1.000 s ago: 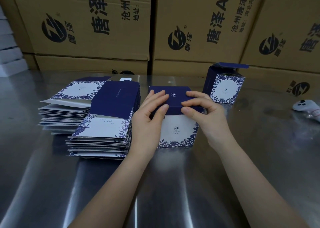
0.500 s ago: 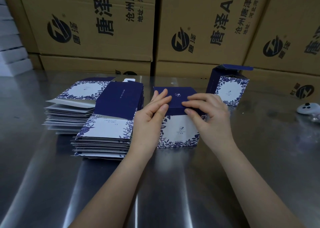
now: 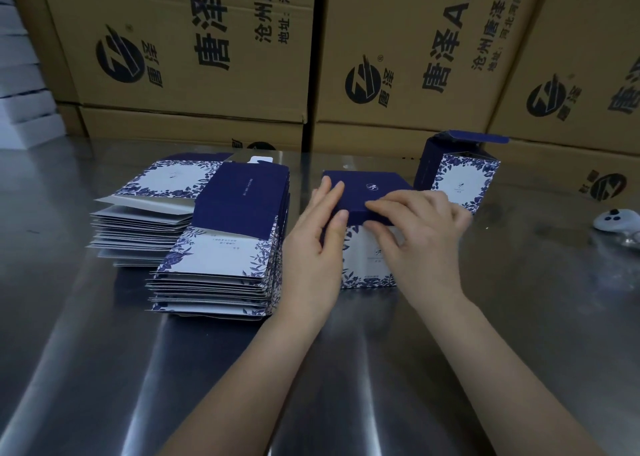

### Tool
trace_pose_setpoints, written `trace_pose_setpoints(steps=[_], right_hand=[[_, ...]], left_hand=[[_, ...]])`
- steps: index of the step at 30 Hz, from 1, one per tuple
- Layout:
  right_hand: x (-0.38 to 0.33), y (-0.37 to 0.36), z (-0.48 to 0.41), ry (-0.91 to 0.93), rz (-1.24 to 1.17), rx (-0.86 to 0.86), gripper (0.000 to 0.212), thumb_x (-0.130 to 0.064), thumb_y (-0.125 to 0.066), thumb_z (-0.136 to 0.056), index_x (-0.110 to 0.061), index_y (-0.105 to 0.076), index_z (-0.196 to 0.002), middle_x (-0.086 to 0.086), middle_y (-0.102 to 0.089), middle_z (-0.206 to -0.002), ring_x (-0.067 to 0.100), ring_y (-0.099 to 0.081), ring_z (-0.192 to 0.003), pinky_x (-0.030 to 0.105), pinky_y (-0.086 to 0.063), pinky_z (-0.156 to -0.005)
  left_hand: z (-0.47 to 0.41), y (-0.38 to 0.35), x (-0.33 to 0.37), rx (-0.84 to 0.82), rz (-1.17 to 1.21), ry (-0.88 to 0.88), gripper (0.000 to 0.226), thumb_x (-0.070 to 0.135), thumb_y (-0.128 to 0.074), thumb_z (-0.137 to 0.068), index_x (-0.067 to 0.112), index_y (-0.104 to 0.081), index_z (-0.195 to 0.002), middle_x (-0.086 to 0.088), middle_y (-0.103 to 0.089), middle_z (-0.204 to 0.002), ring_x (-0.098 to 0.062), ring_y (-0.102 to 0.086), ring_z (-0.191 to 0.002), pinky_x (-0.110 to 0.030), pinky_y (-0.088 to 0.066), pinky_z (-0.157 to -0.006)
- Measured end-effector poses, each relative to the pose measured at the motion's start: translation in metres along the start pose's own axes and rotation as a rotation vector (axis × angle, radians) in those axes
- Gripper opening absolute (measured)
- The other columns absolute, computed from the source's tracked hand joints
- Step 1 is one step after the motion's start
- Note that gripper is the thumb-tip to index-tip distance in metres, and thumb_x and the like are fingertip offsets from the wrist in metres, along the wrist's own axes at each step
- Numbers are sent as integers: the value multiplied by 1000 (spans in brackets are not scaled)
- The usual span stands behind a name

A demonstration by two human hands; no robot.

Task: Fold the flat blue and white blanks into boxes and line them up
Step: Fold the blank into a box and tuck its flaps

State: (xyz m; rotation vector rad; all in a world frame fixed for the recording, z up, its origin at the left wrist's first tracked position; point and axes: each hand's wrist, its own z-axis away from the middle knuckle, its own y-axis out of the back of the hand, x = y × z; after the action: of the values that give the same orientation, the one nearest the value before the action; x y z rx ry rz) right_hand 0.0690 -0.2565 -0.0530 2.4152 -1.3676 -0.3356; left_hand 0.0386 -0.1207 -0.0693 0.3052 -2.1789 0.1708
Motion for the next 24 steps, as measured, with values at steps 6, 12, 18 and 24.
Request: trace_pose_setpoints(steps=[6, 12, 18, 24], right_hand=[[35, 2, -7, -241, 187, -57, 18, -23, -74, -82, -19, -73, -99, 0, -70, -101, 32, -51, -95, 35, -20, -76], [86, -3, -18, -367, 291, -166, 23, -17, -65, -88, -9, -70, -109, 12, -71, -103, 39, -49, -101, 44, -39, -75], [125, -12, -30, -402, 374, -174, 19, -7, -60, -86, -5, -71, -101, 21, -64, -77, 42, -53, -84, 43, -42, -65], [152, -25, -48, -492, 381, -395, 29, -20, -57, -91, -9, -65, -118, 21, -51, -117, 43, -55, -97, 45, -46, -75]], left_hand=[[10, -7, -1, -121, -329, -117, 27, 4, -53, -98, 12, -71, -116, 5, -66, -121, 3, -54, -110, -11, -40, -98], [22, -16, -3, -502, -443, -58, 24, 15, -52, -97, 18, -72, -111, 2, -69, -108, -18, -62, -98, -34, -48, -87], [25, -17, -2, -635, -536, 7, 26, 21, -50, -98, 25, -70, -114, 5, -70, -115, -18, -61, -108, -31, -47, -90], [26, -17, 2, -661, -590, 20, 27, 25, -48, -99, 28, -68, -116, 5, -69, -119, -22, -61, -111, -36, -49, -91]])
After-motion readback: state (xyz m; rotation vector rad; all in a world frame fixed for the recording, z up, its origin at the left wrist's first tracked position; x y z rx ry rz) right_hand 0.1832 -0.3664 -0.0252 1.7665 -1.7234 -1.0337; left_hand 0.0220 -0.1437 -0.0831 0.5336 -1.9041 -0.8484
